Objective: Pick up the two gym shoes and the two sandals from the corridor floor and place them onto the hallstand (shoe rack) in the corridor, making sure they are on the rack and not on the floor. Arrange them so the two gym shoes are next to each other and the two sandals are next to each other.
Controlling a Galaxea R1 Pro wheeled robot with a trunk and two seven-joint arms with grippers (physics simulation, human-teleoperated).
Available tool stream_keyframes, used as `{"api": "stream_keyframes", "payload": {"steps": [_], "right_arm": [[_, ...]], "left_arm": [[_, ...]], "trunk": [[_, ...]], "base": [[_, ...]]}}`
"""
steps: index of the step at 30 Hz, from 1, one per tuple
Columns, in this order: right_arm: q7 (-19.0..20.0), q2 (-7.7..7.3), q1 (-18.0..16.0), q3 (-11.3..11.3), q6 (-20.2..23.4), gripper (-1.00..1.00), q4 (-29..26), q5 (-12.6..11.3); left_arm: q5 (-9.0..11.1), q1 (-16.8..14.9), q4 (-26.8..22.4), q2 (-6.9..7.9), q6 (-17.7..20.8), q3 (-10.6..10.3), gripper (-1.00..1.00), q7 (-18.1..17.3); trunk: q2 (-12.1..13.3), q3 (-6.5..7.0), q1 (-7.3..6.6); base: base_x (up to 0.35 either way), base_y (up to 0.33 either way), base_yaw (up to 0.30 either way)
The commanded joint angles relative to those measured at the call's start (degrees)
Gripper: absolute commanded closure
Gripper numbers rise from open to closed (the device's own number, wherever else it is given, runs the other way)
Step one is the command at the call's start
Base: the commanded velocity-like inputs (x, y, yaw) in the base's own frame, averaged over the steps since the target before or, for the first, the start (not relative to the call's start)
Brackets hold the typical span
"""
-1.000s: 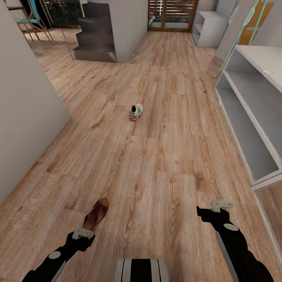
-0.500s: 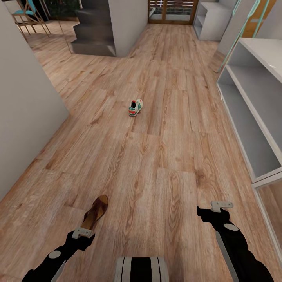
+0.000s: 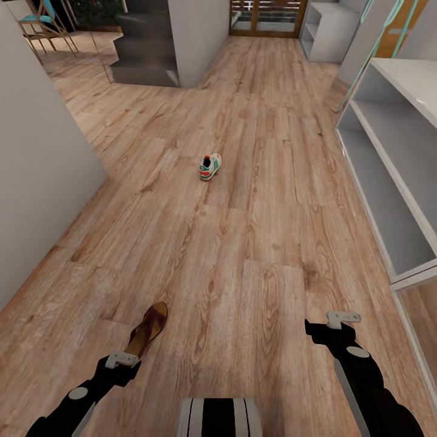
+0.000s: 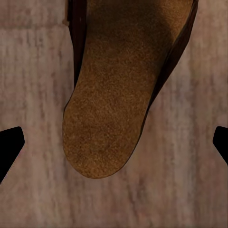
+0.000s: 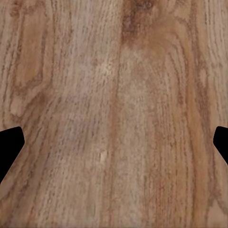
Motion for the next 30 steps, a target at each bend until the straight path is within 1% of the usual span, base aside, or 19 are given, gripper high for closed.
{"api": "stream_keyframes", "payload": {"steps": [1, 7, 18, 30], "right_arm": [[-0.2, -0.02, 0.0, 0.1, 0.3, -1.00, -0.1, 0.0], [-0.2, -0.02, 0.0, 0.1, 0.3, -1.00, 0.0, 0.0], [-0.2, -0.02, 0.0, 0.0, 0.3, -1.00, 0.0, 0.0], [-0.2, -0.02, 0.0, 0.0, 0.3, -1.00, 0.0, 0.0]], "left_arm": [[-0.6, 0.0, 0.0, 0.01, -0.3, 0.2, -1.00, -0.1], [-0.6, -0.2, -0.5, 0.05, -0.2, 0.3, -1.00, -0.1], [-0.6, -0.1, -1.6, 0.06, -0.2, 0.3, -1.00, -0.1], [-0.6, -0.1, -1.7, 0.02, -0.2, 0.3, -1.00, -0.1]], "trunk": [[0.0, -0.03, -0.01], [0.0, -0.04, -0.01], [-0.2, -3.00, 0.27], [-0.2, -3.59, 0.27]], "base": [[0.000, 0.000, 0.000], [0.000, 0.000, 0.000], [0.000, 0.000, 0.000], [0.000, 0.000, 0.000]]}}
